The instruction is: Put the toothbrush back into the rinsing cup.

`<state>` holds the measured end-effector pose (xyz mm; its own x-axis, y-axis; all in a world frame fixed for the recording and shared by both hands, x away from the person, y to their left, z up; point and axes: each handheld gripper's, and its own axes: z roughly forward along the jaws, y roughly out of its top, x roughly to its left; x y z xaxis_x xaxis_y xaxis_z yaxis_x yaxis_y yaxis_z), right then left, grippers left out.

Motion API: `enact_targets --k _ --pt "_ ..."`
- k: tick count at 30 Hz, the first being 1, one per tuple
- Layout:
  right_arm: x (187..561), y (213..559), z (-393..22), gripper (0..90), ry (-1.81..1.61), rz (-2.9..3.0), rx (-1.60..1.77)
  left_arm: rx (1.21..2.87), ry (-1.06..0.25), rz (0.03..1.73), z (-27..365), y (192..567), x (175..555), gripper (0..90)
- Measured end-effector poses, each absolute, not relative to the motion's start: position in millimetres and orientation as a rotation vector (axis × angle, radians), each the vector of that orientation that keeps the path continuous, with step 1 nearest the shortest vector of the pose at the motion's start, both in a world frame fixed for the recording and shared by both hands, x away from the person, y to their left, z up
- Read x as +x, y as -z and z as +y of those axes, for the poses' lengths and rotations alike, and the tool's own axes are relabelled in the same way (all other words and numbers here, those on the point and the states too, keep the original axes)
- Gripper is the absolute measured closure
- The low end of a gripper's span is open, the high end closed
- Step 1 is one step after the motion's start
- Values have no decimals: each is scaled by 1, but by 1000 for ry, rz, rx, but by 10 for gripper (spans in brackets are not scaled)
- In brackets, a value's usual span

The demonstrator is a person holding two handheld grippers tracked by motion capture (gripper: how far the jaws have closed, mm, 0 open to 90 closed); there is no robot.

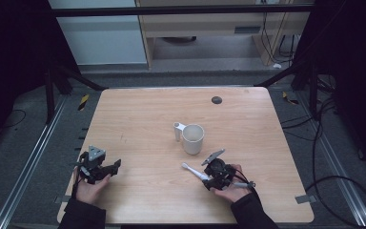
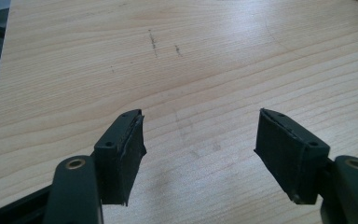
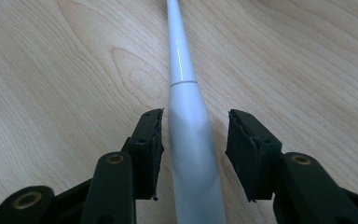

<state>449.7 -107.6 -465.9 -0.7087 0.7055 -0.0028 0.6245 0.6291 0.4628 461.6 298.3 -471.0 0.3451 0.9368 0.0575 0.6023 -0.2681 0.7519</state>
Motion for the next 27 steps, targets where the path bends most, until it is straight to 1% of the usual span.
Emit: enact_targets --k 27 --pt "452 474 -105 644 -586 2704 1107 1982 -670 1340 298 472 462 312"
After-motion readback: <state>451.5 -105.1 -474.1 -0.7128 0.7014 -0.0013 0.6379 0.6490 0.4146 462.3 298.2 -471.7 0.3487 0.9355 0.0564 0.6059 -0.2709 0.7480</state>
